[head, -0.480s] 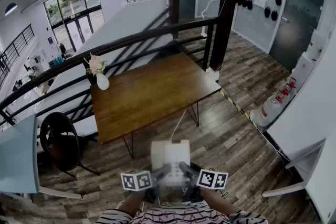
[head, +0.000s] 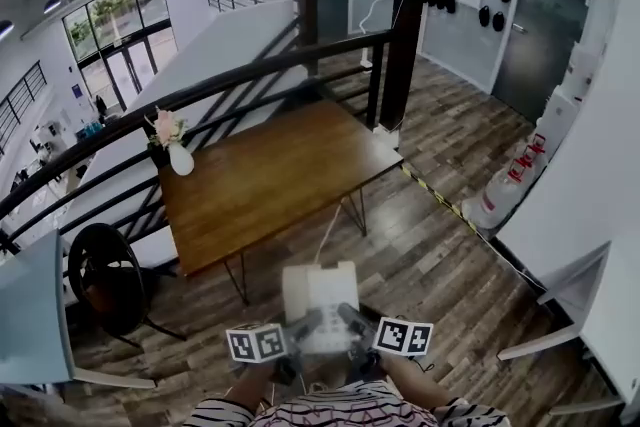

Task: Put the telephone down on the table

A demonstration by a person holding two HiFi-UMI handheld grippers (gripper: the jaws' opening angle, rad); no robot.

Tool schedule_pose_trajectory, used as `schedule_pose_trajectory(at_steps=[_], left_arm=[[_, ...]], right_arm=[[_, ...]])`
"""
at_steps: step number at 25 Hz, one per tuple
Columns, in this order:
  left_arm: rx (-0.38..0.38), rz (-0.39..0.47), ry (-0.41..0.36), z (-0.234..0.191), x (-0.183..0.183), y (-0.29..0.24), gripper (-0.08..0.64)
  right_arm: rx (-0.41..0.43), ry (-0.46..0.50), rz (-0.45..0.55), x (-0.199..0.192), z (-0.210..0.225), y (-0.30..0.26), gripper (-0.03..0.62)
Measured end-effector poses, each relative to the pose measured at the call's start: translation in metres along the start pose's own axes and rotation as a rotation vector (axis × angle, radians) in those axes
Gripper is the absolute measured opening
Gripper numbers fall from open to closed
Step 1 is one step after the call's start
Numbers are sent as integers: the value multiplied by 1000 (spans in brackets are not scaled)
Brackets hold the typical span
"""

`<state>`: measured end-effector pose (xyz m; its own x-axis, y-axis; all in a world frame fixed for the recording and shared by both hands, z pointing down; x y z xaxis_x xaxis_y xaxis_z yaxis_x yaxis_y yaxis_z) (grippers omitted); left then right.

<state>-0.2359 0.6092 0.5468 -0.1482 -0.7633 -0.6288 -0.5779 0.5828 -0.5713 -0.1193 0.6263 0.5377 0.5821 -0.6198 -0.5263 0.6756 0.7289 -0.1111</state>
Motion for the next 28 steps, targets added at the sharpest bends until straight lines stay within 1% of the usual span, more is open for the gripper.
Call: schedule_pose_trajectory(at_steps=[4, 8, 10, 14, 20, 23, 26, 28], left_arm=[[-22, 10, 27, 13, 8, -16, 380], [4, 17, 32, 14, 23, -49, 380], [16, 14, 31, 19, 33, -71, 380], [2, 30, 40, 50, 61, -121, 380], [15, 57, 56, 84, 95, -193, 380], [39, 67, 55, 95, 106, -223, 380], [45, 79, 77, 109, 114, -247, 379], [62, 78, 91, 113, 120, -262, 379]], right_arm=[[5, 27, -15, 18, 11, -1, 215], [19, 30, -30, 46, 34, -12, 215], [21, 29, -35, 67, 48, -15, 214], [32, 36, -57, 121, 81, -15, 213], [50, 50, -84, 195, 129, -17, 213], [64, 49, -101, 225, 149, -17, 213], [70, 50, -123, 250, 167, -16, 213], [72, 50, -139, 265, 178, -18, 213]])
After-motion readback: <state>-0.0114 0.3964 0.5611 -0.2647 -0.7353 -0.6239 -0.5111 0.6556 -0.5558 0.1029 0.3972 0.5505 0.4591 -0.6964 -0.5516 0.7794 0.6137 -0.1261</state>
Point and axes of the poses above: the fingertips, and each gripper's own axes: y backward along the fingers, z to its right, x out of its top, the point moved 1 cm from there along y, backward along the fingers, and after that the axes turned 15 degrees about x, right-handed, at the moved point
